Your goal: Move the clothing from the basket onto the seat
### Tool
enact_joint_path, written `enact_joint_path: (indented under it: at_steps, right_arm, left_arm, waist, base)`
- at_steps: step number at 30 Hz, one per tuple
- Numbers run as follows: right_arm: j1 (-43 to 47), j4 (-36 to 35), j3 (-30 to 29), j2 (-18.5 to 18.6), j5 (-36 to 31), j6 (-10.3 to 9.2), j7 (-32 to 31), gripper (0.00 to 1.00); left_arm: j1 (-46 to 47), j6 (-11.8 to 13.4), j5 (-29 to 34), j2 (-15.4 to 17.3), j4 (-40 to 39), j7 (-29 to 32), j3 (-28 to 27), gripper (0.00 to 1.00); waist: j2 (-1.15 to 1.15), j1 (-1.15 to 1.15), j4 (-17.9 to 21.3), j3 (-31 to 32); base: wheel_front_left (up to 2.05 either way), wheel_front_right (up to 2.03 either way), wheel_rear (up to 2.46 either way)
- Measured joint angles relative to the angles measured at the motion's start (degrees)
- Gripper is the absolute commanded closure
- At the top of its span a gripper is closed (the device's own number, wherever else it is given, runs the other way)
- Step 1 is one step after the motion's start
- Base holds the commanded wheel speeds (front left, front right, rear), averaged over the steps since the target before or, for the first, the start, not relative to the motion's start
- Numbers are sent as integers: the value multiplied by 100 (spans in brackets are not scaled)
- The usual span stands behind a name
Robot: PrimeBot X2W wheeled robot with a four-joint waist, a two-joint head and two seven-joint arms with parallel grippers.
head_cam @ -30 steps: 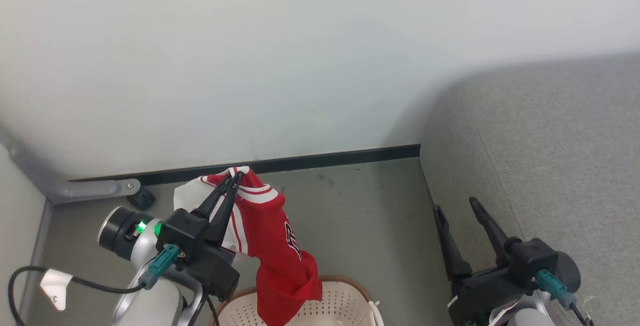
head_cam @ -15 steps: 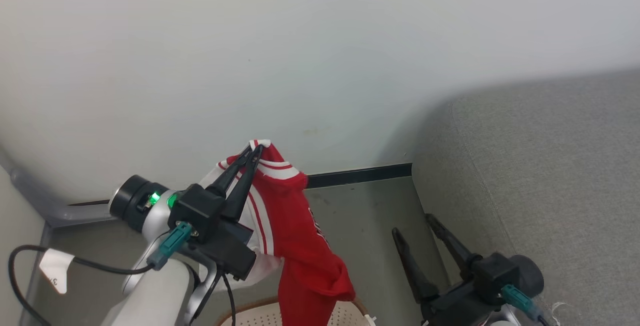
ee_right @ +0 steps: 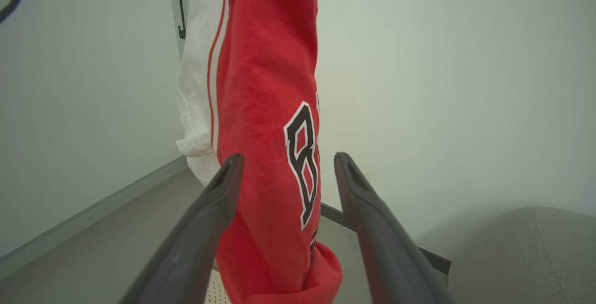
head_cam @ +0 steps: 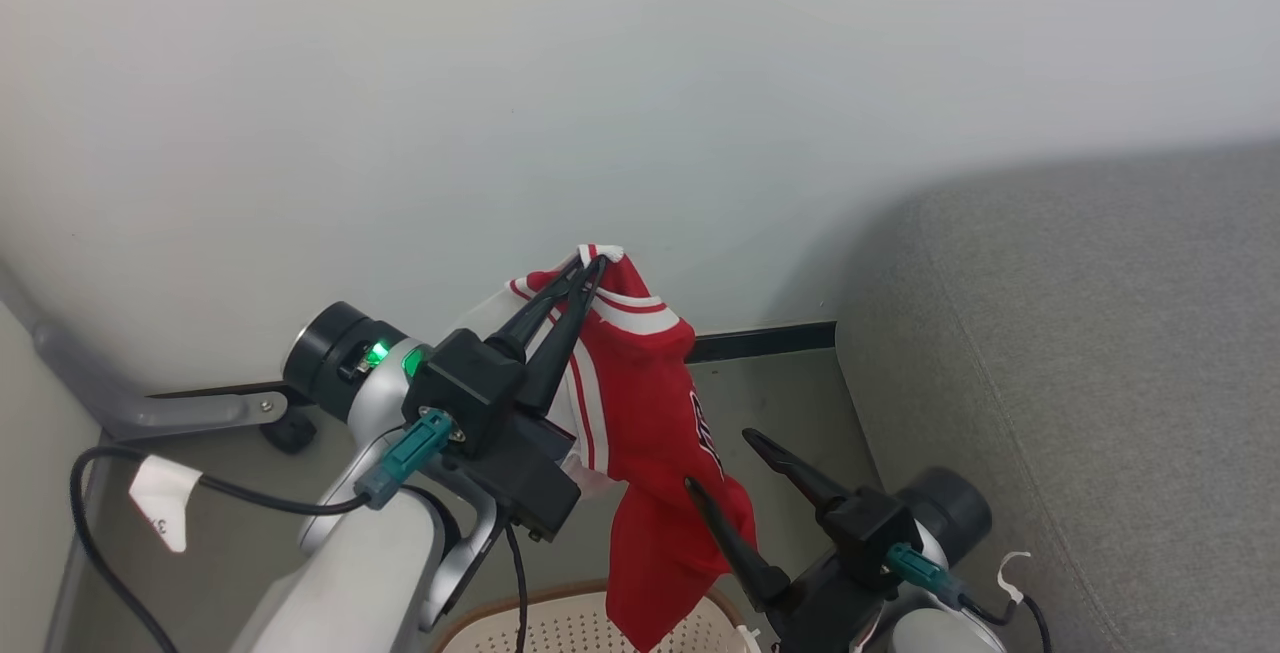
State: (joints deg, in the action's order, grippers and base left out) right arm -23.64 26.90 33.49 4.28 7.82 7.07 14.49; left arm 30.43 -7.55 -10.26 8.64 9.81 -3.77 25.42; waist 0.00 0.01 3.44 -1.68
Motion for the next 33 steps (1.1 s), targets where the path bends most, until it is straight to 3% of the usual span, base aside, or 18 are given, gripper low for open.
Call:
enact_joint_path:
  at_steps: [13,14,15,16,17,29,30,31,32,33]
  right_arm:
    - [-989,1213,823,-51,22,2,-27,0]
    - [-1049,1273,851,-56,48,2,-27,16]
    - [-1106,1329,883,-56,85,2,-26,59]
    - [-1150,1390,910,-56,107,2,-26,94]
    - [-1195,1444,954,-55,144,2,-26,100]
    - [-1347,1499,940,-60,694,7,-21,100]
    - [-1346,1472,881,-57,739,7,-21,100]
    - [-1345,1425,813,-56,775,7,-21,100]
    - [-1345,1377,740,-55,809,7,-21,100]
    - [-1345,1316,667,-42,845,7,-21,100]
  left_arm:
    - [258,0,-79,-138,-277,359,335,100]
    - [258,0,-83,-141,-297,369,349,100]
    - [258,0,-92,-141,-308,387,359,100]
    - [258,0,-105,-140,-319,417,368,100]
    - [259,0,-127,-138,-328,425,377,100]
    - [94,75,-393,51,-325,502,82,100]
    - [36,103,-409,55,-321,501,66,90]
    - [-35,111,-434,54,-320,500,40,60]
    - [-94,138,-444,54,-299,498,22,0]
    - [-157,157,-459,54,-281,490,-11,0]
  waist:
    - [0,0,-239,-54]
    - [0,0,-248,-60]
    - [0,0,-257,-65]
    - [0,0,-267,-70]
    - [0,0,-275,-75]
    - [0,0,-176,-133]
    - [0,0,-149,-137]
    - [0,0,-119,-141]
    - [0,0,-88,-145]
    - [0,0,-54,-149]
  base:
    - [0,0,0]
    - [0,0,0]
    - [0,0,0]
    - [0,0,0]
    - [0,0,0]
    - [0,0,0]
    - [0,0,0]
    - [0,0,0]
    - [0,0,0]
    - [0,0,0]
